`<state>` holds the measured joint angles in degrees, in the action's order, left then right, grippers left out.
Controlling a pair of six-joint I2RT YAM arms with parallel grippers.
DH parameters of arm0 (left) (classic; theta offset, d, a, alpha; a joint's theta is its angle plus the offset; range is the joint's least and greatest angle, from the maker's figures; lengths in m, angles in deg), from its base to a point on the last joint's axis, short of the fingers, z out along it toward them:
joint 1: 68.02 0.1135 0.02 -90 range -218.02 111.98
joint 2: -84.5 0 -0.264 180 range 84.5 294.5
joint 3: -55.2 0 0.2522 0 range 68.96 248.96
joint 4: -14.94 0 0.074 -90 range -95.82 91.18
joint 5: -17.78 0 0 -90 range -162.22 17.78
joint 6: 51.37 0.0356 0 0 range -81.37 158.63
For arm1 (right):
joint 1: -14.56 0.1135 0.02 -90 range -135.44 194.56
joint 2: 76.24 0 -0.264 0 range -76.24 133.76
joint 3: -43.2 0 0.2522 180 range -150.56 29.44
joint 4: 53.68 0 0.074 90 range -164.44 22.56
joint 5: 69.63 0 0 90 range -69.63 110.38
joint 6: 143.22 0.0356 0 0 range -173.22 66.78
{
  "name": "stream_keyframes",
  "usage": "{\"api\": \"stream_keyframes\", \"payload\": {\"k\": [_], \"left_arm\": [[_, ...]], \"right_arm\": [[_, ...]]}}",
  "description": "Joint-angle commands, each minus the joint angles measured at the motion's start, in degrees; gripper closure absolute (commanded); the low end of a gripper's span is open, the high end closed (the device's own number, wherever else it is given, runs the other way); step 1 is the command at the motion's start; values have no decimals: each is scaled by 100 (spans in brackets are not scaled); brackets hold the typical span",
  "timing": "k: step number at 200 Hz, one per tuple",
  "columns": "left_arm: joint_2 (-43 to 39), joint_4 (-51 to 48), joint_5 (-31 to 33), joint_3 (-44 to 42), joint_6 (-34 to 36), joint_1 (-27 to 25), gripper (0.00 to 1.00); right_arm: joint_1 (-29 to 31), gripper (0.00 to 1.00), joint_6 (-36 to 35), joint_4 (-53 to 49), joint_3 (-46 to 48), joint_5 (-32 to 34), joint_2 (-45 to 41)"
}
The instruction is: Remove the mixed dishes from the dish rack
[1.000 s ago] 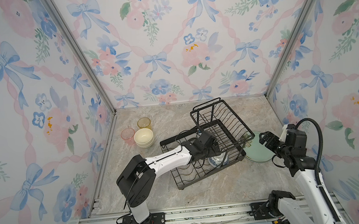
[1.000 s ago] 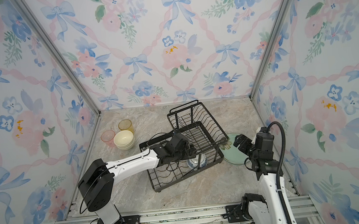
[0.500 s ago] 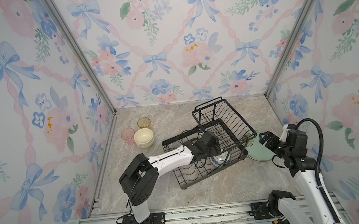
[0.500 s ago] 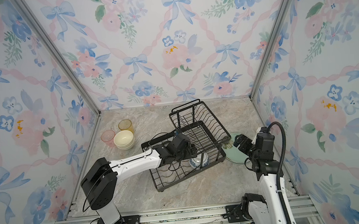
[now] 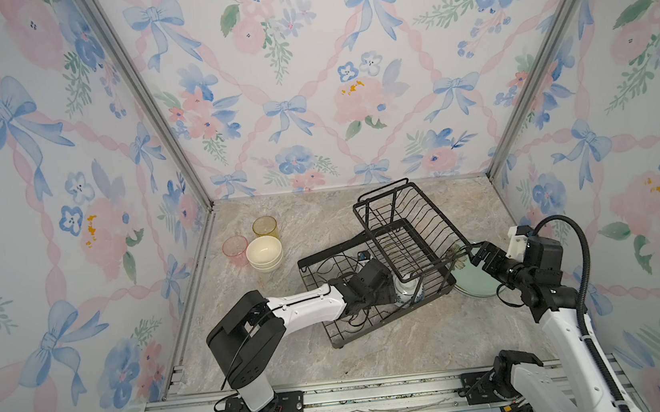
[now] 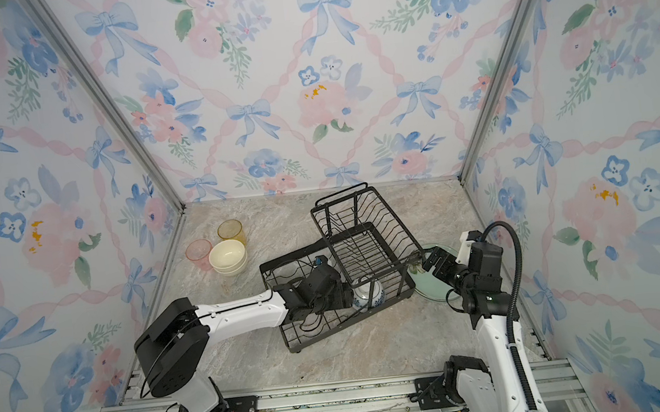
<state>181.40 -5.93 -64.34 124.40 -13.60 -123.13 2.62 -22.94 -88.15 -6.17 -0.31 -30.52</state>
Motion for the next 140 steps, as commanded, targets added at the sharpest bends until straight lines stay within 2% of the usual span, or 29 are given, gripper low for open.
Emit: {"api": "stream_keyframes", "payload": {"k": [1,36,75,104,140], "left_arm": [[-220,383,-122,-222,103,-34,12],[-330,763,-248,-427,-77,-45,19],[-829,1657,-260,-1080,-571,-23,29],[-790,2187,-646,-1257,-841,44,29],[-506,2230,-790,-1077,-872,15,24]], "right_arm": [[28,3,-149,-2,-96,-146,-36],[82,3,-146,3,-53,-146,37],[132,3,-152,39,-23,-139,116],[192,3,-111,162,32,-153,172],[230,3,-69,241,74,-198,236]]}}
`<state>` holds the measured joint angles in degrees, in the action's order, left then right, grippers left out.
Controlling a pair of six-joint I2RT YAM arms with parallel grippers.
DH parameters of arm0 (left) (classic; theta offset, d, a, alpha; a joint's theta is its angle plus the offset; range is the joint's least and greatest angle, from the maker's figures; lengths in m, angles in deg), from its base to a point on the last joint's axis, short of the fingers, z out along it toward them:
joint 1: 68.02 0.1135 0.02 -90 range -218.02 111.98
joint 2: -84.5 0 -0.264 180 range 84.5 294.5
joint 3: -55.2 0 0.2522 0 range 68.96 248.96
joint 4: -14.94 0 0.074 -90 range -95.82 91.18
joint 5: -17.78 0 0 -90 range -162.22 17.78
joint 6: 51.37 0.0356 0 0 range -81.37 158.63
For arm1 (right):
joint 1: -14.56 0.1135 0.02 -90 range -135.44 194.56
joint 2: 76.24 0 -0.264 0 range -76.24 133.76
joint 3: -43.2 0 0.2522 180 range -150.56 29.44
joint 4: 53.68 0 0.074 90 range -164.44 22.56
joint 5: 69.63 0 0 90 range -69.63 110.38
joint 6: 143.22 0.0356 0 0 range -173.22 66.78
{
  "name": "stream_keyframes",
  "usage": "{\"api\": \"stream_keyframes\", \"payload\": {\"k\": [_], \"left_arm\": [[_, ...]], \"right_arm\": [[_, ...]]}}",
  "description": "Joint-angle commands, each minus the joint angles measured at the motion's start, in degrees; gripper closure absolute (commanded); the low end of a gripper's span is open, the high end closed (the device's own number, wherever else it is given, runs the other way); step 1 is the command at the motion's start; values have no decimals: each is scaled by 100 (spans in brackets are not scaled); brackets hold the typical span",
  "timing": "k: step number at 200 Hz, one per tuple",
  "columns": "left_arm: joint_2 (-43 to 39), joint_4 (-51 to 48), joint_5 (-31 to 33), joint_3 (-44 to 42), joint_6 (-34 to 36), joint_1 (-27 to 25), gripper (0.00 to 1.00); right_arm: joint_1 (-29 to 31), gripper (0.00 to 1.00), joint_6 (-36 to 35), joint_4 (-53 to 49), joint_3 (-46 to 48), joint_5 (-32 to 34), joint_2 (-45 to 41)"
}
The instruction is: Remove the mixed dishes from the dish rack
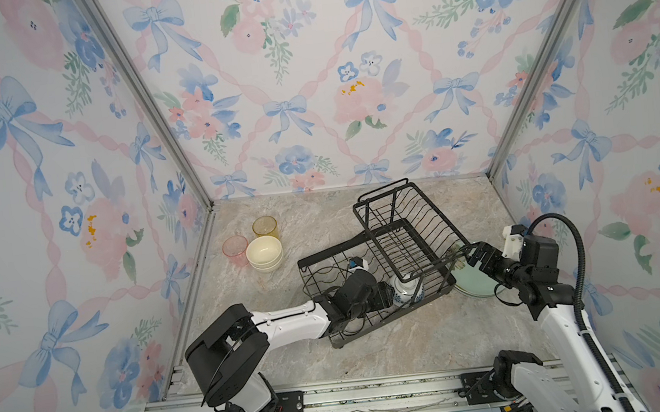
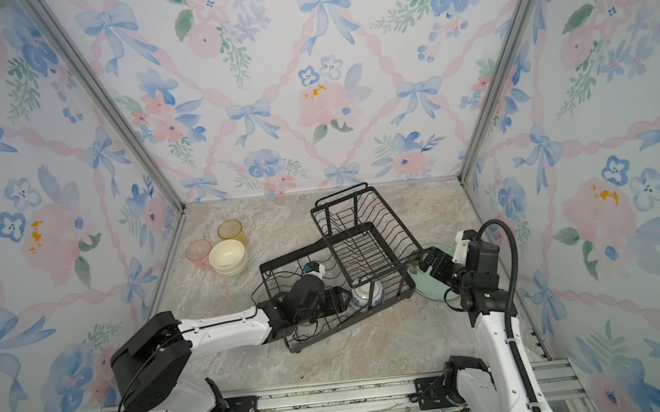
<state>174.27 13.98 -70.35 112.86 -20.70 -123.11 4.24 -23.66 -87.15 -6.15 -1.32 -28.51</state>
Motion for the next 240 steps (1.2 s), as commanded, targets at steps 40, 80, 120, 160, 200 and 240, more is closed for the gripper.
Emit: {"api": "stream_keyframes", "payload": {"k": [40,80,120,160,200,240], "left_arm": [[280,466,-193,83,-303,-17,18],[451,649,-237,236,-332,-53,14],[548,613,-195,250,-399,-54,15],[681,60,-81,540,-362,-64,15],[741,39,-13,652,-405,-87,15],[921,-599,116,928,-396,-86,15]], "right_arm": [[92,3,-43,104,118,-45,18],[87,3,-53,110,136,-37,31],[89,3,-100,105,147,-4,25],[77,3,-117,180,204,29,112],[76,3,-108,307,251,28,246],[25,3,-169,290,252,62,237]]}}
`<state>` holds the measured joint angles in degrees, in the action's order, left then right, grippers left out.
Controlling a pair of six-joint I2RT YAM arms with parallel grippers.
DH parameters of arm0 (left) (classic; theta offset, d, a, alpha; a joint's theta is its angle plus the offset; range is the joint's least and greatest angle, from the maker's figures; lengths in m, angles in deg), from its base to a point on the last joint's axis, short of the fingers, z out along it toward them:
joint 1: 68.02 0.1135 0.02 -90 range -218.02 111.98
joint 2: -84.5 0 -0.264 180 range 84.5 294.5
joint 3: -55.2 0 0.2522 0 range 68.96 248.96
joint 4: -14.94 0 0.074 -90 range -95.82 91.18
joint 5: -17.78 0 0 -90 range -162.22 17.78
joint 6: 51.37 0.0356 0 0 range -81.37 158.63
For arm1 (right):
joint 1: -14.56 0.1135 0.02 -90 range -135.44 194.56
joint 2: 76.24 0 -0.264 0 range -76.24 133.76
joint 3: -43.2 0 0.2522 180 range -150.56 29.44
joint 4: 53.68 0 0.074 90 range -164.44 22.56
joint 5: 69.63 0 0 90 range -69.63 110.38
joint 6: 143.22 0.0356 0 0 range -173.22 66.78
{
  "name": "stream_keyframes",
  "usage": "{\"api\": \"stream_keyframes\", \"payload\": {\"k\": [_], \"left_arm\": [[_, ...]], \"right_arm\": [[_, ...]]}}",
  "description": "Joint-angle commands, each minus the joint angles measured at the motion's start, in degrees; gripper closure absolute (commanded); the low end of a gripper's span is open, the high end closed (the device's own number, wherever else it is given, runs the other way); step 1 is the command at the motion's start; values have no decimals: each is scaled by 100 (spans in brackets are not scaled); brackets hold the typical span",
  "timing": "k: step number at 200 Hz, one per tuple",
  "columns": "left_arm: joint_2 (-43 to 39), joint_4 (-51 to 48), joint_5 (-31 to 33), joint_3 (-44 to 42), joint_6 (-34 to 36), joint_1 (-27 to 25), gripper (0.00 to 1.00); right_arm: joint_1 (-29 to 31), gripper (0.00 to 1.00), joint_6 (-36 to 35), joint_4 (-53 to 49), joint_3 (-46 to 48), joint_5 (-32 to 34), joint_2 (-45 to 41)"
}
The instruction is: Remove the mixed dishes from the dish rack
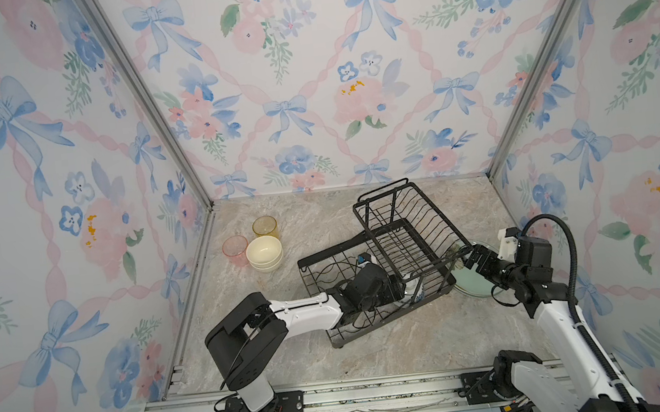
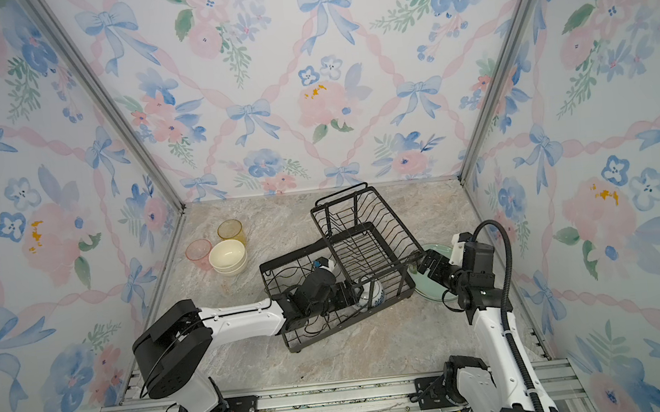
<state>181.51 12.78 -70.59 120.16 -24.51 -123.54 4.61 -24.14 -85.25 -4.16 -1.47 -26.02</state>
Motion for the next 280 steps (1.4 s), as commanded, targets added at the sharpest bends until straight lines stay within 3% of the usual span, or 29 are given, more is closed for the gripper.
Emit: {"api": "stream_keyframes", "payload": {"k": [1,75,153,248,280], "left_arm": [[210,-498,142,206,-15,-40,15],[499,-1025,201,382,-98,-7,16],[85,-1663,430,161,64,215,17],[-341,-2471,435,-58,697,932,16],[-569,-2695,450,-254,902,1397,15]], "right_arm": [[-14,3,-121,101,50,81,-12],[-195,3,-115,56,74,104,23],[-227,3,-83,125,81,91,58],[-264,3,-69,102,105,146,-21],[-272,3,-94,58,124,163,-90]]}}
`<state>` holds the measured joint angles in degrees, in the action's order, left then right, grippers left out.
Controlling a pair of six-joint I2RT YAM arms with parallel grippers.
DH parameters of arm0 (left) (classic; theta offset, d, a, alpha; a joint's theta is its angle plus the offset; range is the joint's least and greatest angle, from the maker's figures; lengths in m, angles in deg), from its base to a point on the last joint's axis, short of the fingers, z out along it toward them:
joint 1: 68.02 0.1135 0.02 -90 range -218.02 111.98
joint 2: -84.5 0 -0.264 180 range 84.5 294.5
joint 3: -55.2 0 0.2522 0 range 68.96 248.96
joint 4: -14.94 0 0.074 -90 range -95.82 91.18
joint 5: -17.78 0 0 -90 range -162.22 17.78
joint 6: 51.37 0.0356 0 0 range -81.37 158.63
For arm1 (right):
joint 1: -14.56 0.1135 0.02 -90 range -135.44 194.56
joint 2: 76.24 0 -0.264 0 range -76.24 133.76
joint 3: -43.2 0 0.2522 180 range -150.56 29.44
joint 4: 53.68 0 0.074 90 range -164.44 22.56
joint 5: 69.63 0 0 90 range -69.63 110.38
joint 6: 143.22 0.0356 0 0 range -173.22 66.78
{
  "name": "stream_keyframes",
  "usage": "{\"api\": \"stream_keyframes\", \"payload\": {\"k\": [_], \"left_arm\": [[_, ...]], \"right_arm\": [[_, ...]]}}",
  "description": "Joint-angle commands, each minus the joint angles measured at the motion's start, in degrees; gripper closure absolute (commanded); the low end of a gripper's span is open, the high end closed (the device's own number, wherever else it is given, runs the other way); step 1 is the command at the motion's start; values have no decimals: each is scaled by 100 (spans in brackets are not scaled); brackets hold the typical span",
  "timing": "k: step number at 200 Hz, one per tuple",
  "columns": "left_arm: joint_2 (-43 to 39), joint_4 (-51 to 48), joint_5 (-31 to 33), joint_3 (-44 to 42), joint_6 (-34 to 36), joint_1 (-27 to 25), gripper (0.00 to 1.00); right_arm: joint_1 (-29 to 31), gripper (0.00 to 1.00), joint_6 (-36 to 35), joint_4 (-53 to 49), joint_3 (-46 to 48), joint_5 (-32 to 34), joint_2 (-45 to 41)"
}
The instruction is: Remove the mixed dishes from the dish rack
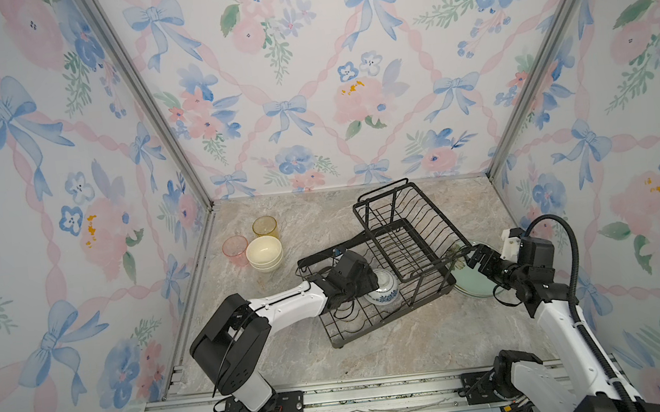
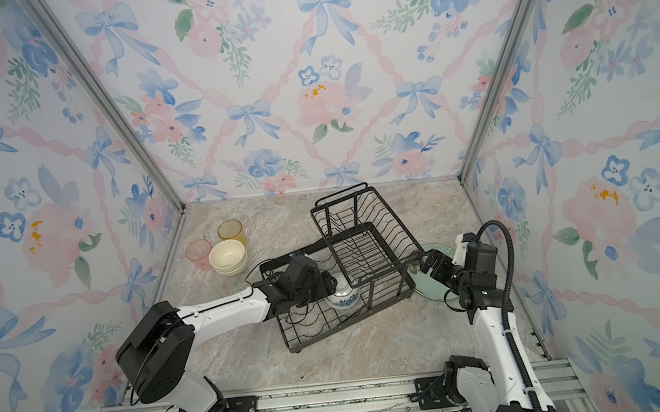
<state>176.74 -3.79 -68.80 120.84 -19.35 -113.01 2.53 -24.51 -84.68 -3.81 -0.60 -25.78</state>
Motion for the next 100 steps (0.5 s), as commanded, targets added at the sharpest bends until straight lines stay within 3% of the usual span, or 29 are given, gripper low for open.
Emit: {"api": "stream_keyframes", "payload": {"k": [1,46,100], "left_arm": [[-101,-1040,267,-333,393,356,15],[-641,-1088,390,-610,673,946,15],[-839,-1357,572,-417,1120,1442,14]], "right_arm": [[-67,3,-58,1,95,76,-126],[-74,3,-50,-96,110,162,-295],[-63,3,-104,-552,2,456,-1072]]}}
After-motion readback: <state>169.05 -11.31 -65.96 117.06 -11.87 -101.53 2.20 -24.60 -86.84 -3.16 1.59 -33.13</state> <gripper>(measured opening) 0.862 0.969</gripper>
